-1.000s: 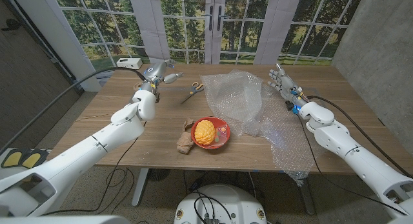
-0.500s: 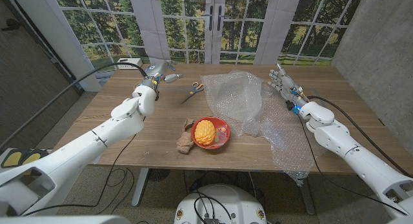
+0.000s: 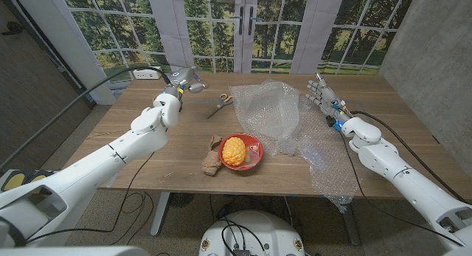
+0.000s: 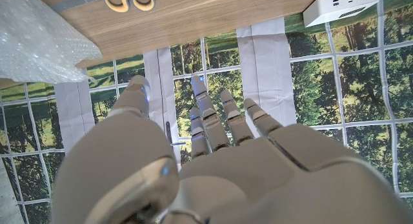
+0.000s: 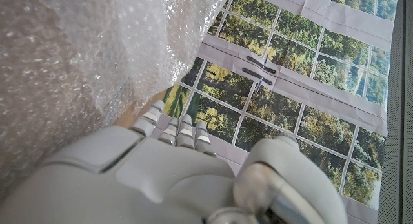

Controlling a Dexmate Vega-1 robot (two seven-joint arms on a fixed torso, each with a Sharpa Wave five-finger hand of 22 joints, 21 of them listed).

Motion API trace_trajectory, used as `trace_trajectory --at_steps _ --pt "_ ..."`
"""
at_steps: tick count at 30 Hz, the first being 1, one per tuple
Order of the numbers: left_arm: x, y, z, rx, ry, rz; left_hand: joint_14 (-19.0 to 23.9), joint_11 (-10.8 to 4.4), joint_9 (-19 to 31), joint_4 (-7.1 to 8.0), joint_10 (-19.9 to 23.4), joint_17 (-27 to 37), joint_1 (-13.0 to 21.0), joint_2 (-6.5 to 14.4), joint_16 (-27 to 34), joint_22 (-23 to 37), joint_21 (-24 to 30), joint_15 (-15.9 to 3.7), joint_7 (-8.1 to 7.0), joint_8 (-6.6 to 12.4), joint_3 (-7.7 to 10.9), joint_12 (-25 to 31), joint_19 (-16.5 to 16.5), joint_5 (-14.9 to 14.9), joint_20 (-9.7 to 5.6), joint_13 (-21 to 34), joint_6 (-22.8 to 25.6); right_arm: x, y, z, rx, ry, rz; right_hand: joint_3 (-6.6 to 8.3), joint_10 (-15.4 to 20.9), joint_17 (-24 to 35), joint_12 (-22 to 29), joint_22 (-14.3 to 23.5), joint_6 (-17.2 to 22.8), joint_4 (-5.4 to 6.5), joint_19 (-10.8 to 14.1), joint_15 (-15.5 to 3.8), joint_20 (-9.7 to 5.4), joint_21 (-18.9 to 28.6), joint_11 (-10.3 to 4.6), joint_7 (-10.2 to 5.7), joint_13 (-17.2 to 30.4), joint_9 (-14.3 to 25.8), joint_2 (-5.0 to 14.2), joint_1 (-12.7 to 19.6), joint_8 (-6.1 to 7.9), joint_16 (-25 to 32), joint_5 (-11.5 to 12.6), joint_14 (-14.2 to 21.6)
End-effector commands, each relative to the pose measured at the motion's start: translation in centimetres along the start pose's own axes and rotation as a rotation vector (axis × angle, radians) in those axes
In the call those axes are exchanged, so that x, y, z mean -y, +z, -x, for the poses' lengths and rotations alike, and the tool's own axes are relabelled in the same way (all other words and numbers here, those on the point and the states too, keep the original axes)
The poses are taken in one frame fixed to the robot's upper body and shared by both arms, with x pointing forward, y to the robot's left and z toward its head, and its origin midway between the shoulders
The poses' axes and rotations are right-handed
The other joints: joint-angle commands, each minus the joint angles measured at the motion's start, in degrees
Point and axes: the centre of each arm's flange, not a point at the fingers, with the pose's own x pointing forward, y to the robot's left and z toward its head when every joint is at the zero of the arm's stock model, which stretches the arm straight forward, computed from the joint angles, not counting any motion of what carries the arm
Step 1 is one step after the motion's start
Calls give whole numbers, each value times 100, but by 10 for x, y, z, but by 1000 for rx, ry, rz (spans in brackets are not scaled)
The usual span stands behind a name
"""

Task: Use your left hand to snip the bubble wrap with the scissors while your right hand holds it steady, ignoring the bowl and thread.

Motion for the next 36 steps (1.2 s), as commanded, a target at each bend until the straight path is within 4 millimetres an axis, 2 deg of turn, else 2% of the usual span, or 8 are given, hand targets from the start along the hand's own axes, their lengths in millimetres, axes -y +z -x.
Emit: trace_trajectory --at_steps 1,7,13,20,22,25,27,36 --pt "1 10 -8 -2 -20 -72 -72 -51 16 -35 -34 7 169 27 4 4 42 -476 -43 -10 45 -58 -55 33 12 38 -107 -1 -2 -2 8 4 -30 -3 8 -5 34 31 25 -21 11 -7 36 45 17 0 33 10 -12 64 23 32 -13 25" --pt "7 16 -12 2 -32 -104 13 -83 14 -85 28 6 379 -18 45 2 62 -527 -89 21 70 -67 -32 37 30 54 -114 1 -2 -3 8 3 -36 9 11 -5 34 31 29 -26 12 -3 41 46 29 2 33 10 6 77 25 32 -20 26" --pt "12 20 -15 8 -56 -126 70 -110 15 -61 36 9 467 -6 71 1 74 -566 -110 33 75 -85 -10 36 6 76 -125 4 -2 -4 5 -2 -47 21 11 -4 33 32 30 -28 13 -5 41 46 22 -4 34 10 26 88 25 31 -26 25" --pt "21 25 -21 -5 -127 -134 -22 -97 15 -24 -119 15 518 -8 42 2 63 -516 -129 -18 54 -171 -48 32 52 106 -321 6 -3 -5 8 -6 -54 50 8 -4 31 32 30 -38 14 -7 40 45 17 0 34 10 66 117 26 31 -32 26" --pt "23 27 -23 -13 -141 -136 -52 -66 15 17 -159 26 538 66 45 3 64 -481 -70 -15 56 -196 -65 37 109 135 -386 6 -3 -5 6 -4 -53 59 5 -4 29 32 31 -41 14 -11 41 45 19 0 34 10 77 126 26 31 -34 27" --pt "25 28 -24 -18 -148 -128 -88 -61 15 23 -199 25 555 53 38 3 70 -465 -68 -8 29 -228 -62 34 92 157 -432 8 -3 -4 6 -3 -53 77 6 -4 29 32 29 -49 14 -9 43 45 16 -1 34 10 99 147 26 30 -39 24" --pt "26 29 -24 -19 -146 -128 -102 -33 15 48 -222 30 544 81 40 3 68 -421 -25 -9 15 -244 -75 33 140 176 -470 9 -3 -4 5 -8 -61 84 5 -4 28 32 29 -53 14 -8 42 45 14 0 34 10 107 156 26 31 -42 26" --pt "31 33 -23 -14 -133 -124 -7 -13 16 93 -167 37 489 103 88 4 89 -444 51 23 -36 -234 -26 25 96 213 -452 10 -3 -1 8 -8 -66 130 13 -4 30 31 26 -76 15 -7 42 45 19 -3 34 9 154 211 26 30 -57 27"
